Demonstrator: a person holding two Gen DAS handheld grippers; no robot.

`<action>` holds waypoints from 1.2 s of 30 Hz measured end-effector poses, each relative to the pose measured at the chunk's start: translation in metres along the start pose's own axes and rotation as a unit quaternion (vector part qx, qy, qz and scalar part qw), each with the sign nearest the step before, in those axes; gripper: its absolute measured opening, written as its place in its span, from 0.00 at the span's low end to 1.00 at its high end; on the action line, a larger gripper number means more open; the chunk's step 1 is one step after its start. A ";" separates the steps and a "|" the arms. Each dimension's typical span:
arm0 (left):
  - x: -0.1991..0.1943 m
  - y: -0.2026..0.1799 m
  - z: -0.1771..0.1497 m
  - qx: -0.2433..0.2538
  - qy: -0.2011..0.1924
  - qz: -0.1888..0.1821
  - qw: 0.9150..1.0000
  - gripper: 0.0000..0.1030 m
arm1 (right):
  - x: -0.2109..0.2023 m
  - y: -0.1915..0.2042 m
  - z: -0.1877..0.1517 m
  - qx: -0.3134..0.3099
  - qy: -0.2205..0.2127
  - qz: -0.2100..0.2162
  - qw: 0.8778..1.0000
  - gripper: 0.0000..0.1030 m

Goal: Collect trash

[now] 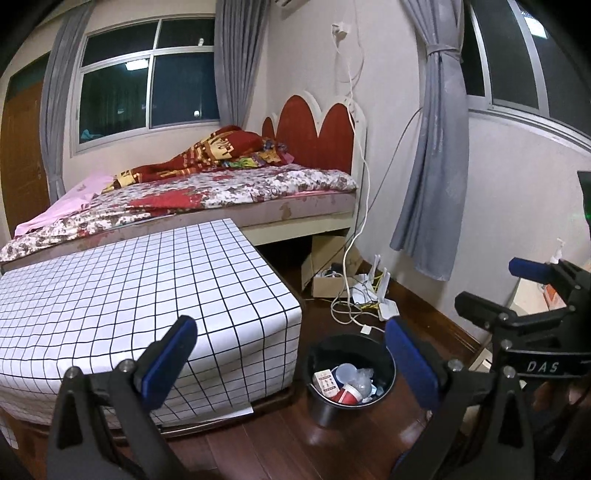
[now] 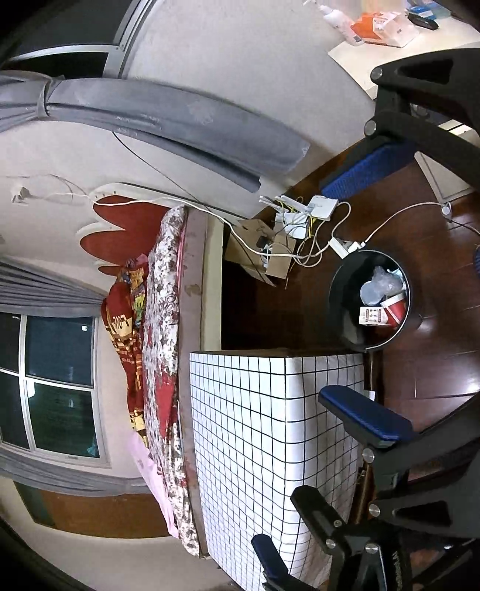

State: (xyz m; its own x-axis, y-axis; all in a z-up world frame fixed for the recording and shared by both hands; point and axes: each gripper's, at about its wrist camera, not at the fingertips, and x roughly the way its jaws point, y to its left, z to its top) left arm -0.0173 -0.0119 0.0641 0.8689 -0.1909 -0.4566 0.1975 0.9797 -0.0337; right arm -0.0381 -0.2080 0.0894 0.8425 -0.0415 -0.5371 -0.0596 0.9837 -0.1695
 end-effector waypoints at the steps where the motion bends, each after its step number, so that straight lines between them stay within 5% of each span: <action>1: 0.002 0.000 0.000 0.001 0.000 0.000 1.000 0.99 | 0.000 -0.001 0.000 0.001 0.000 0.000 1.000 0.99; 36: -0.002 -0.007 0.003 0.012 -0.001 -0.004 1.000 0.99 | -0.009 -0.016 -0.004 0.024 -0.008 -0.004 1.000 0.99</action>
State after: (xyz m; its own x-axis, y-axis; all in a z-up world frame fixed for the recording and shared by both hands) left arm -0.0193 -0.0182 0.0675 0.8684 -0.1980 -0.4546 0.2148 0.9765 -0.0151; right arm -0.0468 -0.2238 0.0938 0.8512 -0.0471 -0.5227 -0.0275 0.9906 -0.1340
